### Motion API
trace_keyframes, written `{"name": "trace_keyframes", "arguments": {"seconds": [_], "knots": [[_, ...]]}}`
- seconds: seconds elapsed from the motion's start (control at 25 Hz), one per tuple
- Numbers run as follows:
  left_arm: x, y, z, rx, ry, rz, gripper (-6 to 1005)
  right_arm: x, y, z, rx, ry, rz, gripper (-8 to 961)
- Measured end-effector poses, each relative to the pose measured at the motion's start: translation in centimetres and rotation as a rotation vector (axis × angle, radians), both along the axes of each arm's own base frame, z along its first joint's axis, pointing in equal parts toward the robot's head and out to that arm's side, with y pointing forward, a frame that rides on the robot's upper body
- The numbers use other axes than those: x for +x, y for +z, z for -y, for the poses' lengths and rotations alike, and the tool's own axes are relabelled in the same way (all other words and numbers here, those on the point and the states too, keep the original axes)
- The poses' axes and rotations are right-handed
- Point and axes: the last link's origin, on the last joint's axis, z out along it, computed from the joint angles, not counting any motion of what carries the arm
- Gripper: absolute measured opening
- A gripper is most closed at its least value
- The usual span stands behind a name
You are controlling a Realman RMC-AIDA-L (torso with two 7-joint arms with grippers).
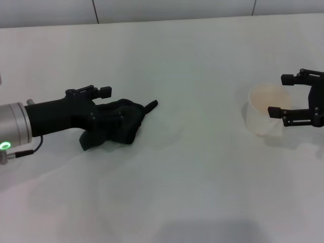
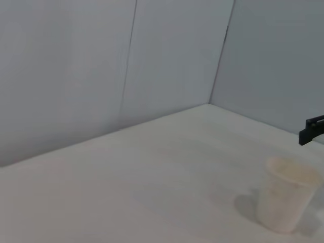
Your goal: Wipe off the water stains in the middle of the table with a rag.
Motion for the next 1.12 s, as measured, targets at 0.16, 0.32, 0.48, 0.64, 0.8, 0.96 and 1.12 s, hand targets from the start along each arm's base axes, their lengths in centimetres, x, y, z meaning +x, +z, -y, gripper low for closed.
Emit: {"name": "trace_keyframes", "arguments": {"seconds": [0.16,0.32,0.48,0.64,0.8,0.96,1.12], "knots": [[-0.5,-0.3,0.3,0.019,-0.031,0.001,887,0.0,-0.2,0.1,-0.013,0.008,0.01,867],[-0.7,-0.5,0.4,0.018,-0.036,0.001,887,-0.4,-0.2,0.5,-0.039,0.039,0.017,867],[-0.6,-0.6,0.4,-0.001,-0.028,0.003,887,-0.6,-0.3,0.8,-0.062,0.061,0.043,868],[-1.0,-0.8,0.6,-0.045,0.003,-0.028,887,-0.6,-0.6,0.9,-0.071,0.073,0.052,868],[-1.2,-0.7,0.9,-0.062,0.009,-0.027,887,-0.3,-0.5,0.9,-0.06,0.074,0.056,868],[-0.9,-0.6,1.0,-0.074,-0.002,-0.011,887,-0.3,-0.6,0.9,-0.058,0.075,0.057,868],[-0.6,-0.6,0.9,-0.083,-0.013,-0.008,887,-0.2,-0.6,0.9,-0.056,0.08,0.059,867]]}}
